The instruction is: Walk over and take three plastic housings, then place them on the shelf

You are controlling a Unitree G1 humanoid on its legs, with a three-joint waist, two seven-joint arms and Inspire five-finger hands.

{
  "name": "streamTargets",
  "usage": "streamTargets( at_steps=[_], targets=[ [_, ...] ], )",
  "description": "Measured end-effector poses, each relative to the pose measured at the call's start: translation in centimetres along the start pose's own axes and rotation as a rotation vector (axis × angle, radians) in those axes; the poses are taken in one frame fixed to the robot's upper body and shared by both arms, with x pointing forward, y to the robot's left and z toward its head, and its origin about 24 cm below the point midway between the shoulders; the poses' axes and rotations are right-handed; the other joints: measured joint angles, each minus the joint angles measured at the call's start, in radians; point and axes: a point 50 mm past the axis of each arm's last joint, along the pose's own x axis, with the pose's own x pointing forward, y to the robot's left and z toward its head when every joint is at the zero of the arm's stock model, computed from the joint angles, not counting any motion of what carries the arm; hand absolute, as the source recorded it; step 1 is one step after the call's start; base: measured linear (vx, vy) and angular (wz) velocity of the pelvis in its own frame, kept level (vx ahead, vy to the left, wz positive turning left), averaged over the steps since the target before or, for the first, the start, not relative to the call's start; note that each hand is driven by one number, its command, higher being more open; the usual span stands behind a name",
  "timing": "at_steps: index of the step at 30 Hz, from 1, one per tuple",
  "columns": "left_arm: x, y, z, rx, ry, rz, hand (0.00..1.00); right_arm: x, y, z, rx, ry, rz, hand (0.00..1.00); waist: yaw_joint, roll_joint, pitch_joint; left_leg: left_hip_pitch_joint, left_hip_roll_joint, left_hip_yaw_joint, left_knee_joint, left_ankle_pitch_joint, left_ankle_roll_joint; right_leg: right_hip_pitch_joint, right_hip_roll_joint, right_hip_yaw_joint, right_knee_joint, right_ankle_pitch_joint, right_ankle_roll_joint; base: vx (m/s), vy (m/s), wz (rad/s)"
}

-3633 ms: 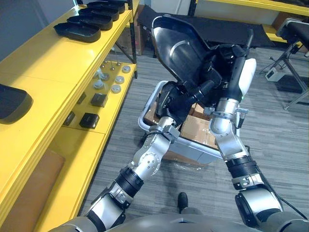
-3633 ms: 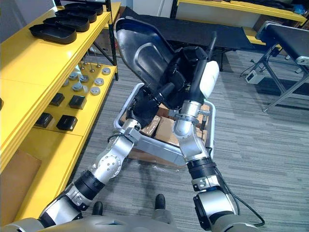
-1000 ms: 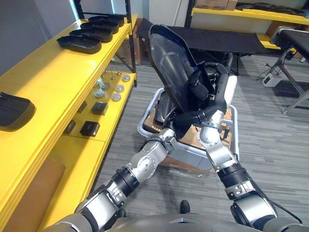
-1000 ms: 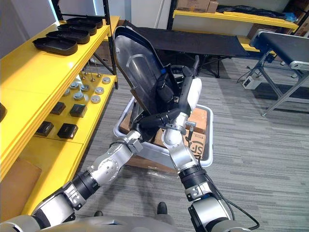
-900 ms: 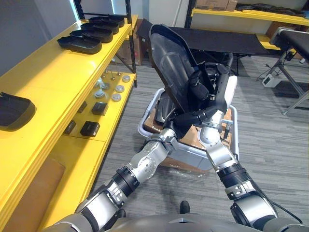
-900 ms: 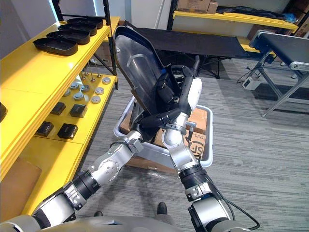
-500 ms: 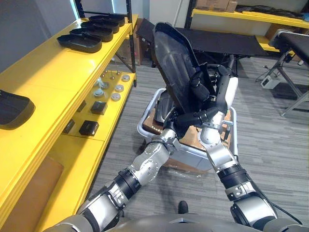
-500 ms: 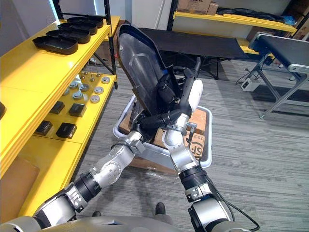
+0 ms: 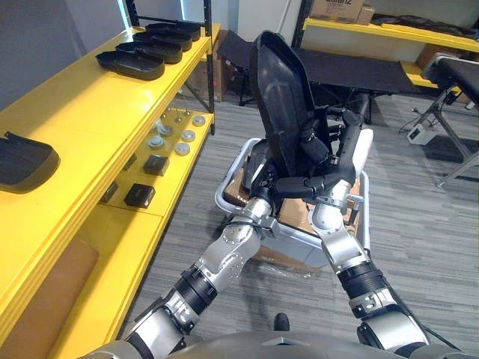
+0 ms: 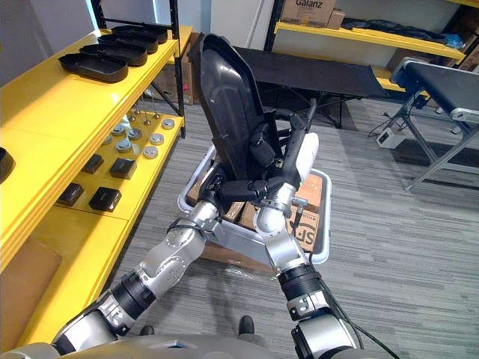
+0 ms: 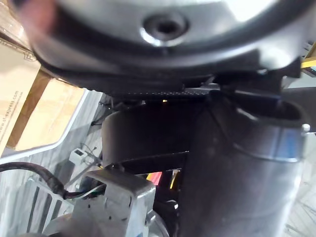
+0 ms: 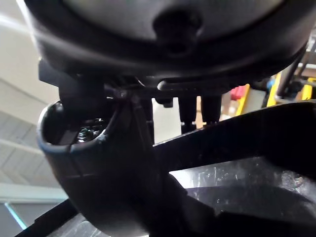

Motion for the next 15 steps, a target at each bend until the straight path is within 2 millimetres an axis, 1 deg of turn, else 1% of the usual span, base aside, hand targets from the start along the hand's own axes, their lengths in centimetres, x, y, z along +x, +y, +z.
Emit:
streamTargets(
  at_steps=[4, 10, 15],
  targets=[
    [0.1, 0.1, 0.0, -0.041, 0.010, -0.012, 1.00, 0.4, -0.6, 0.6, 0.000, -0.054, -0.041, 0.00, 0.000, 0.000, 0.000, 0.000, 0.003, 0.000, 0.000, -0.001, -0.001, -0.001, 0.002, 0.000, 0.000, -0.001, -0.002, 0.00, 0.000, 0.00],
    [-0.3, 0.9, -0.1, -0.165, 0.021, 0.012, 1.00, 1.1, -1.0, 1.5, 0.035, -0.095, -0.075, 0.00, -0.002, 0.000, 0.000, -0.002, 0.003, 0.001, 0.000, -0.003, -0.002, -0.004, 0.003, 0.001, 0.000, -0.002, -0.002, 0.00, 0.000, 0.00],
    [-0.4, 0.9, -0.3, -0.172, 0.023, 0.013, 1.00, 1.1, -1.0, 1.9, 0.024, -0.154, -0.064, 0.00, -0.001, 0.000, 0.000, -0.008, 0.003, 0.000, 0.003, -0.004, -0.003, -0.006, 0.003, 0.000, 0.000, -0.002, -0.002, 0.00, 0.000, 0.00]
  ],
)
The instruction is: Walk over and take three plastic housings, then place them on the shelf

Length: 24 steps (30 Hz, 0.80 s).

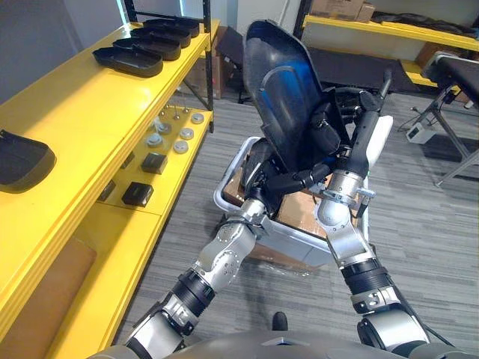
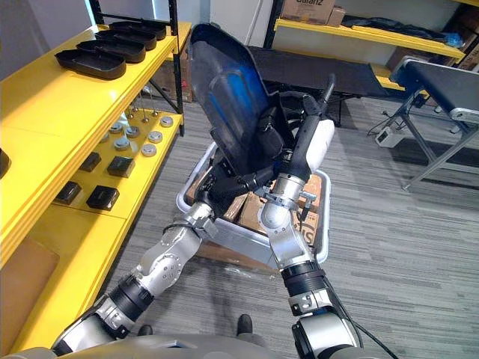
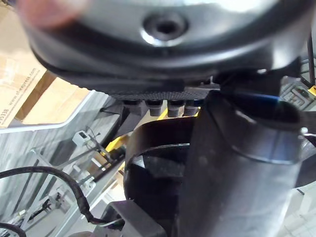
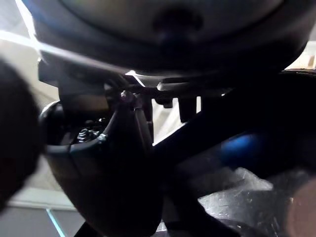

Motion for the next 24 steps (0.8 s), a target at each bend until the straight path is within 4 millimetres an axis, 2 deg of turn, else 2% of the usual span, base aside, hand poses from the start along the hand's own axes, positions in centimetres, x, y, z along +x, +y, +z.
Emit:
streamTargets(
  at_steps=[12, 24],
  targets=[
    [0.1, 0.4, 0.7, -0.057, -0.032, -0.005, 1.00, 1.3, -1.2, 0.0, -0.020, -0.029, -0.070, 0.00, 0.000, 0.002, 0.001, -0.009, 0.000, -0.003, 0.002, -0.001, 0.000, -0.005, 0.000, -0.001, 0.000, 0.000, 0.000, 0.00, 0.000, 0.00],
    [0.2, 0.8, 1.4, -0.072, -0.076, 0.019, 1.00, 1.6, -1.5, 0.0, -0.021, -0.030, -0.075, 0.00, 0.000, 0.003, 0.006, -0.009, 0.000, -0.002, 0.002, -0.001, 0.000, -0.005, 0.000, -0.001, 0.000, 0.000, 0.000, 0.00, 0.000, 0.00]
  ],
)
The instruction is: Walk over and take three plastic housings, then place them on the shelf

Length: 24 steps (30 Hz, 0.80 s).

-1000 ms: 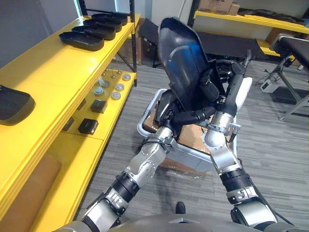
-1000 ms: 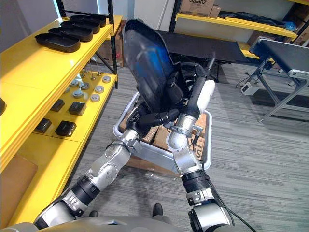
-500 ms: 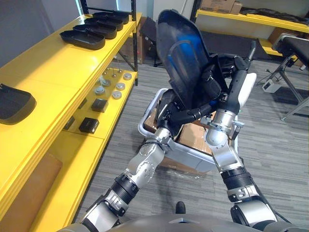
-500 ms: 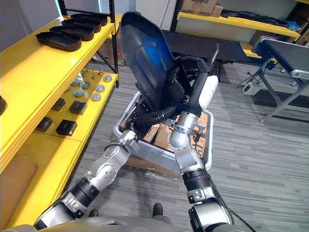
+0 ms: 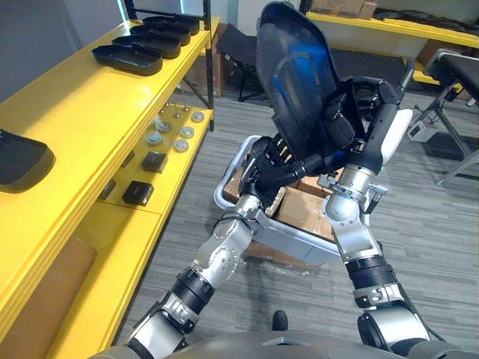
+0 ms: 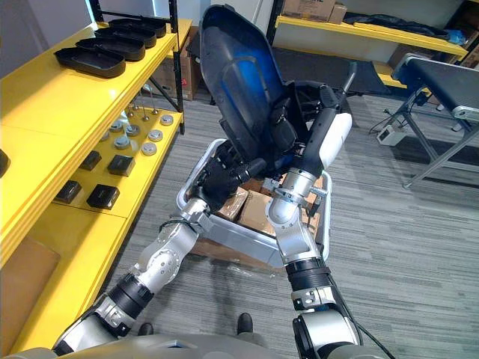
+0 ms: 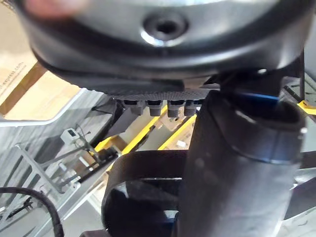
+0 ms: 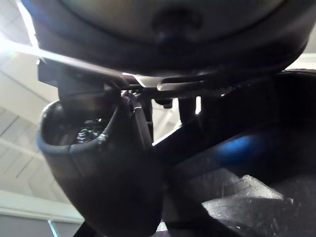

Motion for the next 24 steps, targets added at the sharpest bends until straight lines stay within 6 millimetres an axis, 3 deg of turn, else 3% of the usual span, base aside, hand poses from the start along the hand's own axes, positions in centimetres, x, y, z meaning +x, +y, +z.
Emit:
streamTargets(
  at_steps=[13, 24],
  targets=[
    [0.2, 0.3, 1.1, -0.023, -0.089, 0.048, 1.00, 0.3, -0.1, 0.7, 0.032, -0.039, 0.034, 0.00, -0.002, 0.003, 0.013, 0.000, 0.000, 0.000, 0.000, 0.000, 0.000, 0.000, 0.000, 0.000, 0.000, 0.000, 0.000, 0.00, 0.000, 0.00],
    [0.2, -0.2, 1.6, -0.034, -0.127, 0.037, 1.00, -1.3, 0.9, 0.7, 0.042, -0.030, 0.143, 0.00, -0.004, 0.005, 0.014, 0.001, 0.000, 0.000, 0.000, 0.000, 0.000, 0.001, 0.000, 0.001, 0.000, -0.001, 0.000, 0.00, 0.000, 0.00]
  ],
)
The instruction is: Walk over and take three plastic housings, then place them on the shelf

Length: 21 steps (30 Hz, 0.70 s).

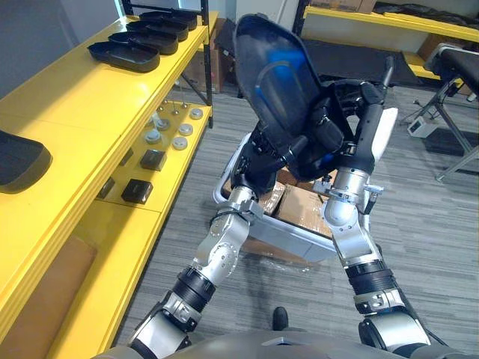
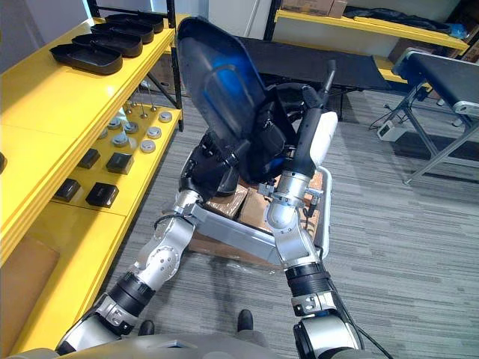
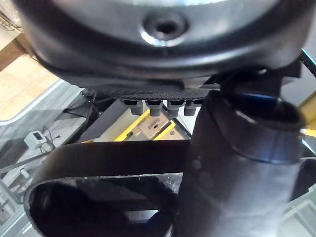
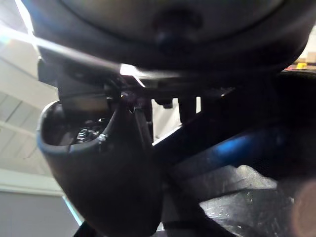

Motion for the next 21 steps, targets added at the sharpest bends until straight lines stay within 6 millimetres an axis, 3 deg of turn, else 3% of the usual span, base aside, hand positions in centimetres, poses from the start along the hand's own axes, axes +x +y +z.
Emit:
streamTargets(
  at_steps=[11, 12, 21],
  targets=[
    [0.0, 0.1, 0.0, -0.002, -0.006, 0.032, 1.00, -1.7, 1.5, 0.1, 0.023, 0.017, 0.110, 0.00, 0.000, 0.000, 0.000, 0.000, 0.000, 0.000, 0.001, 0.000, 0.000, 0.001, 0.000, 0.000, 0.000, -0.001, -0.001, 0.00, 0.000, 0.00],
    [0.0, 0.1, 0.1, -0.004, -0.015, 0.038, 0.00, -1.8, 1.6, 0.2, 0.026, 0.017, 0.115, 0.00, 0.001, 0.000, 0.000, 0.000, 0.000, 0.000, 0.001, 0.000, 0.000, 0.001, 0.000, 0.000, 0.000, -0.001, -0.001, 0.00, 0.000, 0.00],
    [-0.1, 0.7, 1.1, -0.023, -0.114, 0.144, 0.00, -2.4, 2.6, 0.6, 0.048, 0.008, 0.167, 0.00, 0.002, 0.000, 0.000, 0.000, 0.000, -0.001, 0.003, 0.000, 0.000, 0.003, 0.000, -0.001, 0.000, -0.002, -0.002, 0.00, 0.000, 0.00]
  ],
)
